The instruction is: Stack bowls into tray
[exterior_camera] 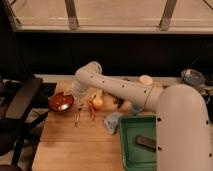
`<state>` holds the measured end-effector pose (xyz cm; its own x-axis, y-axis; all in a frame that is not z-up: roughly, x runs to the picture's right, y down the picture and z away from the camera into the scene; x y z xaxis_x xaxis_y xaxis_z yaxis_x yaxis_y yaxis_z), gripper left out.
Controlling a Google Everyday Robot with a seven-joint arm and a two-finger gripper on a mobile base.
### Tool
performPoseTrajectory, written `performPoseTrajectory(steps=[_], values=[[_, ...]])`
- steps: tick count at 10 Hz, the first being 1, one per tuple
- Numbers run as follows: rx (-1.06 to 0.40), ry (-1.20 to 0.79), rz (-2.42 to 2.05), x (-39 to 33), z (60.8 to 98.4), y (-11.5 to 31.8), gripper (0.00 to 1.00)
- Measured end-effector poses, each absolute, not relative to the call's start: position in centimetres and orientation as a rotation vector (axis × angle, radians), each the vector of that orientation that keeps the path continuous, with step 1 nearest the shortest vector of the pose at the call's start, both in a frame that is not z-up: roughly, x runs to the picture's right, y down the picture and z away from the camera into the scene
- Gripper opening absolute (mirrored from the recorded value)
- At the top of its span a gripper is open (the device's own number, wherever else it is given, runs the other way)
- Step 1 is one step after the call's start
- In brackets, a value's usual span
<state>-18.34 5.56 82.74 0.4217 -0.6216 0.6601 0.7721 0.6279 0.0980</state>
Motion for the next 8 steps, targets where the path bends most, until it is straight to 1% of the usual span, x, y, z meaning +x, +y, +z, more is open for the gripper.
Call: performPoseTrajectory(steps=[4,8], values=[[-0.243,-0.767,-0.847,-20.6,83.7,6.6,0.62],[-0.309,-0.798,-0.789,-23.0,86.7,8.7,0.62]])
